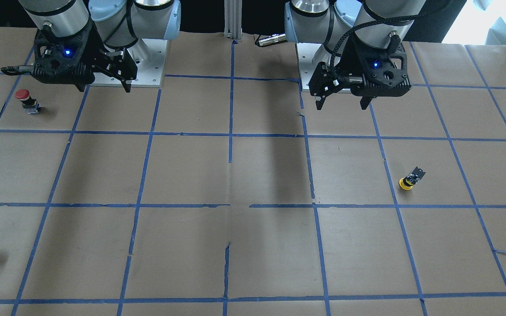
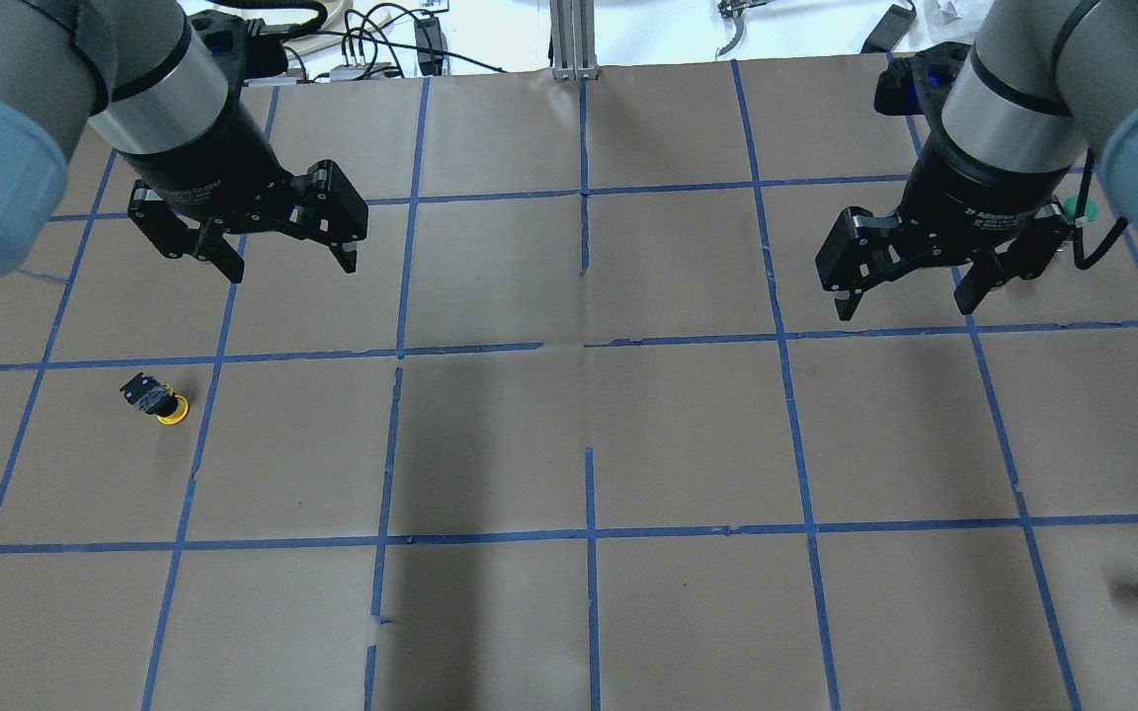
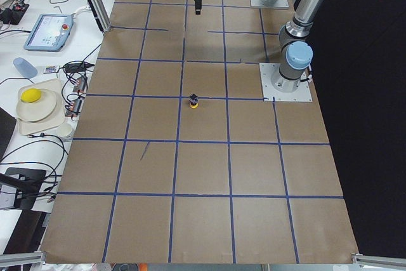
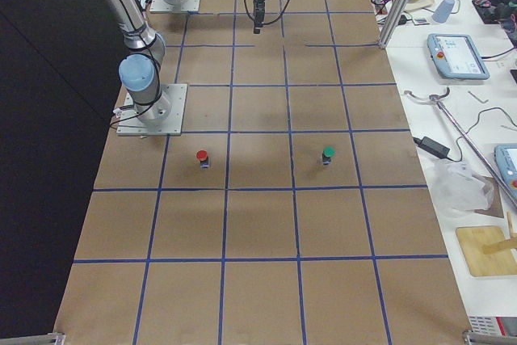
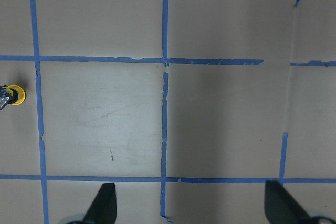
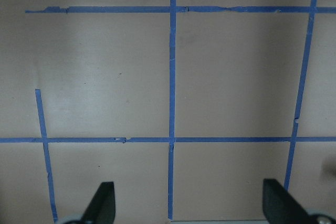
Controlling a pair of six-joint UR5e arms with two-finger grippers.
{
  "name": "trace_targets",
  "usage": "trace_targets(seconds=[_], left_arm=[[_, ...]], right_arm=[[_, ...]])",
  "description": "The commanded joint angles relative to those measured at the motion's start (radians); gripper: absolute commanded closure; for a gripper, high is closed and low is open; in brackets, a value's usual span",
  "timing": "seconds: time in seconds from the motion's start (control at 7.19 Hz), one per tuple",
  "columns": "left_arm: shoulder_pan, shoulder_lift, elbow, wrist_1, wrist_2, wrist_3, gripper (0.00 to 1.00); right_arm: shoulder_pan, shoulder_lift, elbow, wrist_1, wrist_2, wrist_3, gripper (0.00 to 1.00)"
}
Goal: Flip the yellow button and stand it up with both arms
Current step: 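Move the left gripper down toward the yellow-capped button lying on its side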
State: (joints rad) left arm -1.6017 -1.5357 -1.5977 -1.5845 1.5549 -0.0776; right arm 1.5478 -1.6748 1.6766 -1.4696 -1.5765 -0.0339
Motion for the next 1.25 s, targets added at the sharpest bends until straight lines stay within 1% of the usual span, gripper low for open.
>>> trace_targets(seconds=[0.0, 0.28, 0.42, 0.56, 0.7, 0.83, 0.97, 1.11], left_arm=[[0.006, 0.0, -0.008, 0.0, 0.001, 0.002, 0.0], [0.041, 0.002, -0.03, -0.002, 0.002, 0.005, 0.0], [0.108, 0.005, -0.056, 0.001, 0.002, 0.01, 0.0], [0.191, 0.0, -0.103, 0.009, 0.004, 0.043, 0.0], [0.288, -0.013, -0.19, 0.131, 0.031, 0.159, 0.01], [0.395, -0.026, -0.29, 0.247, 0.03, 0.262, 0.01], [0.464, -0.038, -0.373, 0.349, 0.028, 0.418, 0.01], [0.501, -0.046, -0.418, 0.429, 0.028, 0.526, 0.01]], right_arm=[[0.0, -0.002, 0.0, 0.002, -0.005, 0.0, 0.0], [0.0, 0.0, 0.0, 0.0, 0.001, 0.0, 0.0], [0.0, 0.0, 0.0, 0.002, -0.002, -0.001, 0.0], [0.0, 0.001, 0.0, 0.002, 0.0, -0.001, 0.0], [0.0, 0.0, 0.0, 0.002, -0.002, 0.0, 0.0], [0.0, 0.001, 0.0, 0.0, 0.0, 0.0, 0.0], [0.0, -0.002, 0.0, 0.002, 0.0, 0.0, 0.0], [0.0, 0.0, 0.0, 0.002, 0.0, 0.0, 0.0]])
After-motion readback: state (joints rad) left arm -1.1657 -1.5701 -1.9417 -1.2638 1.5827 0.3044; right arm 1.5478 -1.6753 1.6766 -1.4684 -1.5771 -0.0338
